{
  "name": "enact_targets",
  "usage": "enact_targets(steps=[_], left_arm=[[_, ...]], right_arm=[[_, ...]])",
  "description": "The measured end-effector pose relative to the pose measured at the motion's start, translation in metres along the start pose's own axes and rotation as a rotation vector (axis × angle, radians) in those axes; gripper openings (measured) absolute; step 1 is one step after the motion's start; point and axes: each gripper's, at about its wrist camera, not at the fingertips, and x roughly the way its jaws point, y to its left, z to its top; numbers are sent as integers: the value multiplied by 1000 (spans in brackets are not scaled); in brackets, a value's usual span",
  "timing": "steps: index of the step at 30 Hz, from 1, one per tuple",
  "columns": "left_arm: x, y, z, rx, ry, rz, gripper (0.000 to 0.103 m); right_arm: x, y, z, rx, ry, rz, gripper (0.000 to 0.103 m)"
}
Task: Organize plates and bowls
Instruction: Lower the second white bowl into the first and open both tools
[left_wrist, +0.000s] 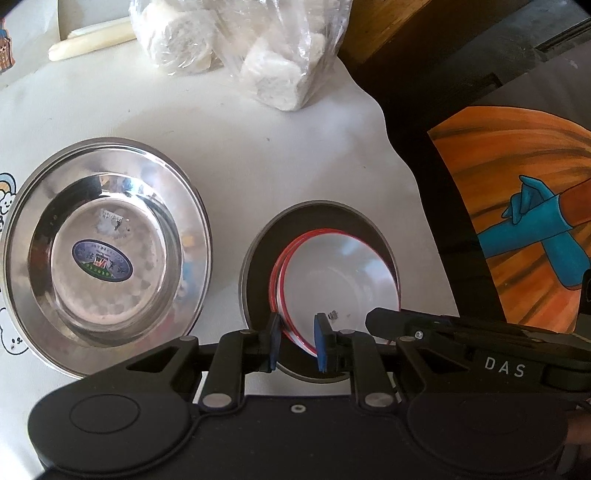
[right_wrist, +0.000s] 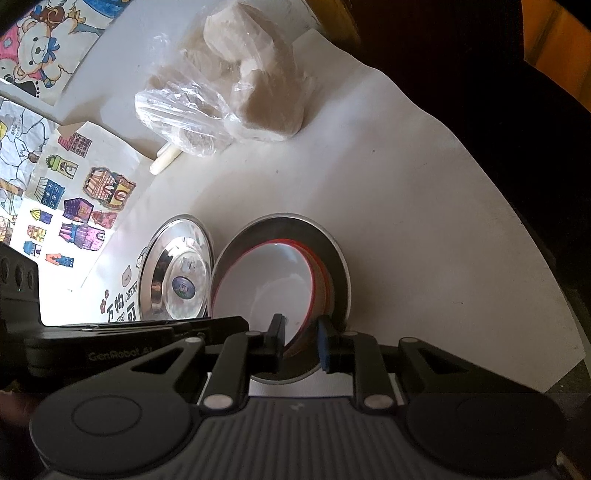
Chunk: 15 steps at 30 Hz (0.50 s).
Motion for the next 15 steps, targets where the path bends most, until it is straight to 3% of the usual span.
enact_targets(steps=[15], left_arm=[[0,-2,-2,-33,-10,15,21]], right_arm=[[0,-2,4,-34,24,21,24]])
